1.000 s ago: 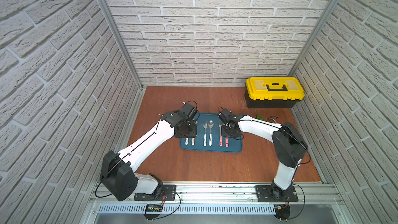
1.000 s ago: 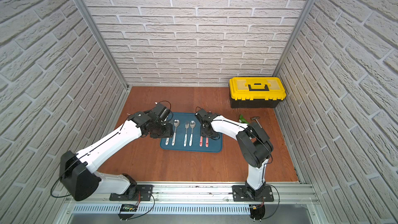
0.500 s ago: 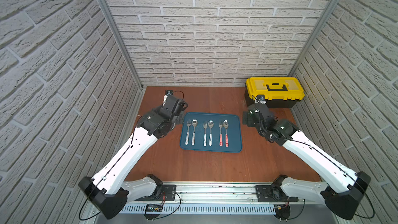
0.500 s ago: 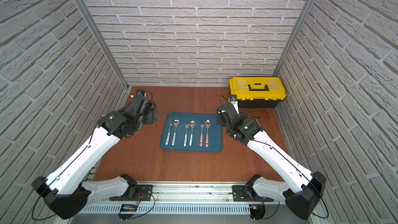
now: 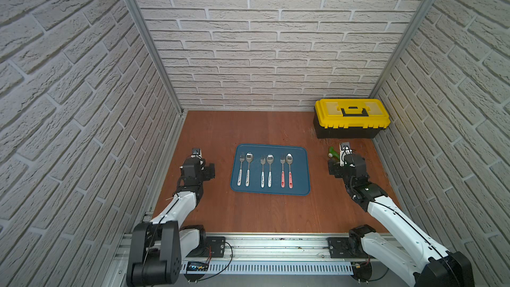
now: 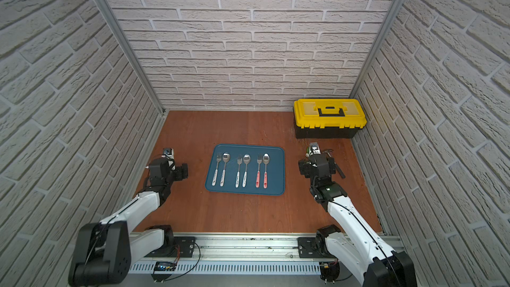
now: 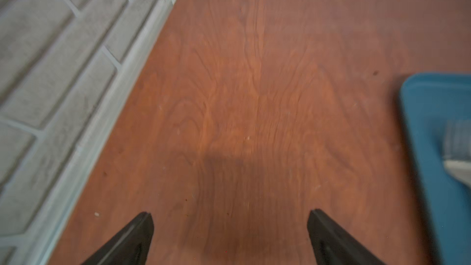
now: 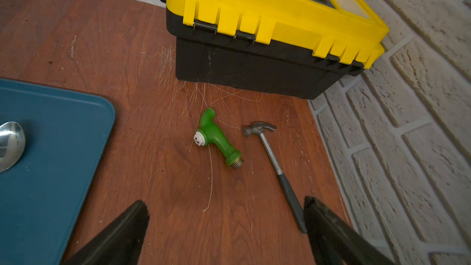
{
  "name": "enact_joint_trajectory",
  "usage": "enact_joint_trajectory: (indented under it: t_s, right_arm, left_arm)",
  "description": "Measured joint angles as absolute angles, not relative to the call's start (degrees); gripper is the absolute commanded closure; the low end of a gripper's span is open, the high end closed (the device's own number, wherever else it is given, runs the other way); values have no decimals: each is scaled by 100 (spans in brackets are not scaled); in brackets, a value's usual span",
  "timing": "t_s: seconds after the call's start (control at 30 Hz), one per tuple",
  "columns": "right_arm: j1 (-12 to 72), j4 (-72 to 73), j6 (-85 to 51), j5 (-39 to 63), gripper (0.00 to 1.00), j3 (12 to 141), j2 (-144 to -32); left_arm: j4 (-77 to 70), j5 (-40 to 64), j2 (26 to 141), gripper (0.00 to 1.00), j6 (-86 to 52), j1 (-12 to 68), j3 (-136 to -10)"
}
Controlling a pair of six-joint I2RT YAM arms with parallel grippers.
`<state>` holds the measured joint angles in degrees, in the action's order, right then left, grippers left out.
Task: Set the spoon and fork side by side
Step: Reset both arms
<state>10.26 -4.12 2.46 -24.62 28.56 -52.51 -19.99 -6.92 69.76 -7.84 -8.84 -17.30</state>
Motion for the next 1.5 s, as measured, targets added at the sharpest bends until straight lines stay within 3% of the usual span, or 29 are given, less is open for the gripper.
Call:
enact_joint_trajectory:
  t_s: [0.27,0.37,0.77,1.5]
  right_arm:
    - [215,878,344,-1531,1,2226,-5221]
    - [-23,1496,316,-1210,1,1879,-5457]
    - [-95,5371,172,-246,1,1575,-8827]
    - [-93,5046,62,-311,1,2147,-8851]
  left_arm:
    - [-4810,-320,8591,2,-683,-827,-1645]
    - [-5002,-292,8864,2,-587,-714,-1732]
    - [-5048,-432,8888,2,-338,-489,-2051]
    - [-4930,-475,8888,2,-148,-386,-2123]
